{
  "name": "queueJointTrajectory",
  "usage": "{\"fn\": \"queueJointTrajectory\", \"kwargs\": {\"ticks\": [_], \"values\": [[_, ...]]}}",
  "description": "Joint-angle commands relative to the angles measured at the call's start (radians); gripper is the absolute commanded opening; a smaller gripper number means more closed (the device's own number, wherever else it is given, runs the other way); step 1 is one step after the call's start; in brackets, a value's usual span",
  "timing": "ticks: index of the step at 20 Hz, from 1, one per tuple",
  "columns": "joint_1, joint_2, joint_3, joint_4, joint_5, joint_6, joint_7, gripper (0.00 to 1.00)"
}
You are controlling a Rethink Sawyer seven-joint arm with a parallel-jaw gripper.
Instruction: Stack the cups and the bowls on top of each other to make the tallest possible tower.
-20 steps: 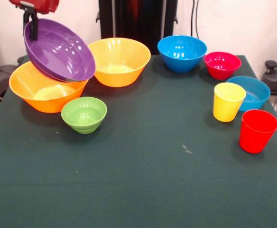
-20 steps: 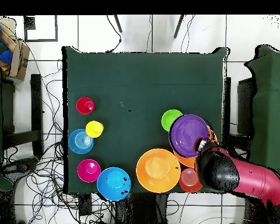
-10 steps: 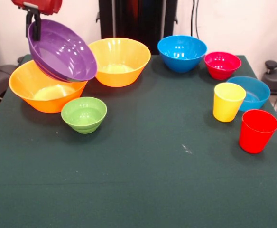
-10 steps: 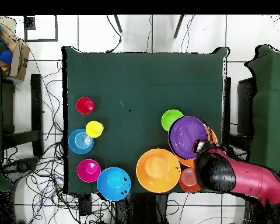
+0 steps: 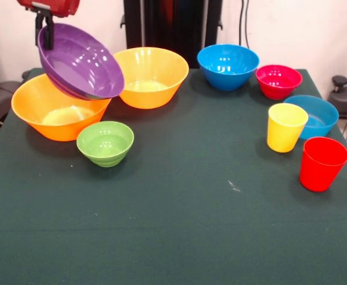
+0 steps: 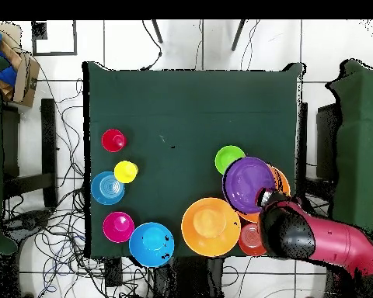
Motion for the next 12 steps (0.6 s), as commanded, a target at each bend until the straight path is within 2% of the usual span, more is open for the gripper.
{"fn": "queueJointTrajectory", "kwargs": {"ticks": [1,12], "values": [[-0.058,-0.024,0.133,0.121,-0.043,-0.068,-0.088,0.00],[-0.047,0.002,0.083,0.103,-0.121,-0.136,-0.025,0.00]]}}
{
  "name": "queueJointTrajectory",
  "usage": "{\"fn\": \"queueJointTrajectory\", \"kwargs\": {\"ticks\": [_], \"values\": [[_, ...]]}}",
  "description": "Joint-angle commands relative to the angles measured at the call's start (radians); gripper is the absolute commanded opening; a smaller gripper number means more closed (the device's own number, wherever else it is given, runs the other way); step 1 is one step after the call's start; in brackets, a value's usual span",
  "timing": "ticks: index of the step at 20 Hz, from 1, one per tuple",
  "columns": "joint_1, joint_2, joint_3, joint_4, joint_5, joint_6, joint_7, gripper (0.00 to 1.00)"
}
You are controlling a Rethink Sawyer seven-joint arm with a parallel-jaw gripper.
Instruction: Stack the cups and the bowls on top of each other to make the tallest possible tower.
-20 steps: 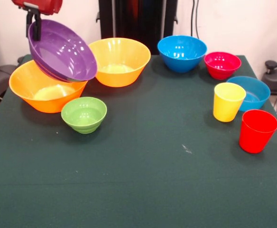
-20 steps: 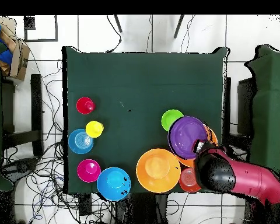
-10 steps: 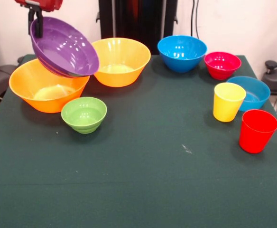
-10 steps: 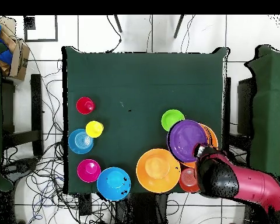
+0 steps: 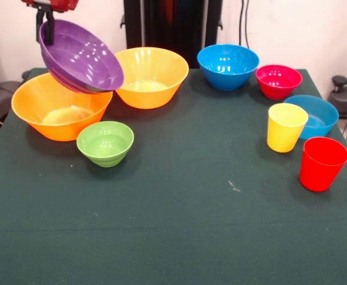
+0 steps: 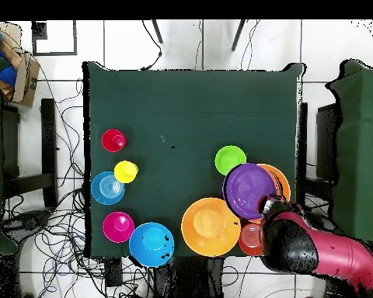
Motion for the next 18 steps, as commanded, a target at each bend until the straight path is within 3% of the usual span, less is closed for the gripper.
{"fn": "queueJointTrajectory", "kwargs": {"ticks": [1,12,18], "values": [[0.018,0.028,0.048,0.035,-0.092,-0.064,-0.027,0.00],[-0.081,0.014,0.111,0.017,-0.106,-0.020,-0.100,0.00],[-0.080,0.019,0.115,0.007,-0.135,-0.015,-0.104,0.00]]}}
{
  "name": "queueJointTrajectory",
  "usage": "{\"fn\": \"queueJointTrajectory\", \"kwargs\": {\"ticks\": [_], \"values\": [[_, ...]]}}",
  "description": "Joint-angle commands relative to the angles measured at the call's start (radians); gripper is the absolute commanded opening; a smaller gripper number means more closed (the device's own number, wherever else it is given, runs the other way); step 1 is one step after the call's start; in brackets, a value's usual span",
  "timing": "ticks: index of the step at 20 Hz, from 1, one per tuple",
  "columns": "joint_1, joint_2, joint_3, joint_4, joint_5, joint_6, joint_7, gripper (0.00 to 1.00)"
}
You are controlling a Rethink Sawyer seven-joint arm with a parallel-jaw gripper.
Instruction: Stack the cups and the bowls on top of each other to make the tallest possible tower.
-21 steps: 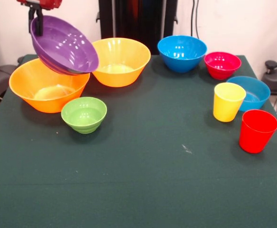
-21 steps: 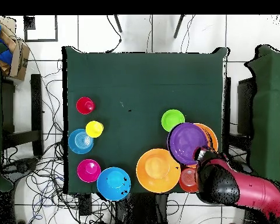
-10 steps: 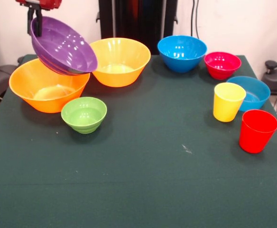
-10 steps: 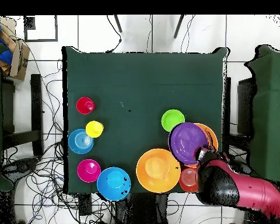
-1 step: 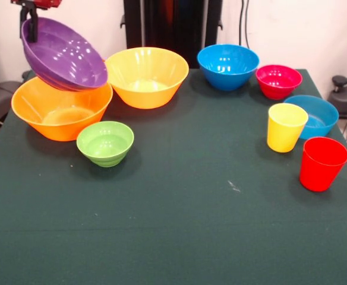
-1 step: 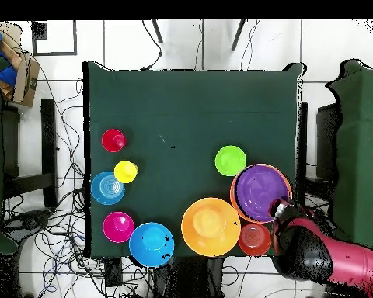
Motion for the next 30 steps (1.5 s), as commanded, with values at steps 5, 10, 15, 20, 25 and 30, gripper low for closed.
{"fn": "queueJointTrajectory", "kwargs": {"ticks": [5,10,15,20,25,30], "values": [[0.029,0.024,0.062,-0.002,-0.113,0.012,-0.089,0.00],[0.069,0.021,0.029,-0.022,-0.149,-0.013,-0.048,0.00],[0.085,0.026,0.022,-0.027,-0.159,-0.016,-0.028,0.00],[0.094,0.028,0.021,-0.028,-0.165,-0.020,-0.018,0.00],[0.093,0.032,0.020,-0.026,-0.156,-0.027,-0.008,0.00],[0.081,0.030,0.031,-0.023,-0.152,-0.018,-0.023,0.00]]}}
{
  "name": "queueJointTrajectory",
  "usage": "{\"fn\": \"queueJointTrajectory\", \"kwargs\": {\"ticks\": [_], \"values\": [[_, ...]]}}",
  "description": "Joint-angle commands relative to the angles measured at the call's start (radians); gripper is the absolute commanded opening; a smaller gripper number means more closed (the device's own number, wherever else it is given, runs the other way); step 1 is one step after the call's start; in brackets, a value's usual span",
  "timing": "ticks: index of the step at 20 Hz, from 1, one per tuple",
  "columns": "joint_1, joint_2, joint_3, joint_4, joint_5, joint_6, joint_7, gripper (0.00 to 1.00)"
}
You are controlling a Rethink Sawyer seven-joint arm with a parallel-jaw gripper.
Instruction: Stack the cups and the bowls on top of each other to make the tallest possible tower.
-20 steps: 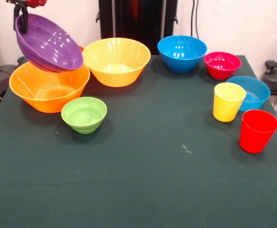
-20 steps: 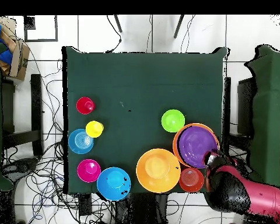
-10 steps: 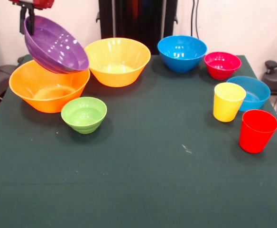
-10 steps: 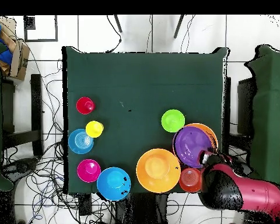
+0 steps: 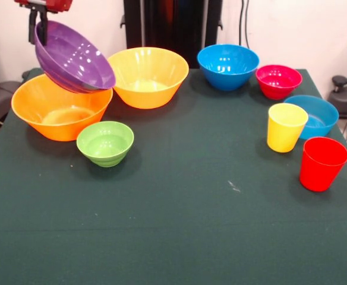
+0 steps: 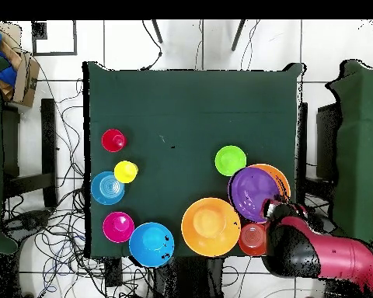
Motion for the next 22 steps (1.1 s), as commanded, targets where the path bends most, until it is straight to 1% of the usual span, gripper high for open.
{"fn": "queueJointTrajectory", "kwargs": {"ticks": [1,2,6,8,10,22], "values": [[0.024,0.029,0.034,-0.021,-0.063,-0.015,-0.031,0.00],[0.019,0.030,0.037,-0.019,-0.057,-0.018,-0.029,1.00],[-0.025,0.038,0.082,0.001,-0.018,-0.054,-0.010,1.00],[-0.017,0.028,0.090,-0.002,-0.039,-0.047,-0.031,1.00],[-0.004,0.033,0.071,-0.006,-0.050,-0.062,-0.012,1.00],[-0.005,0.029,0.084,-0.007,-0.043,-0.054,-0.021,1.00]]}}
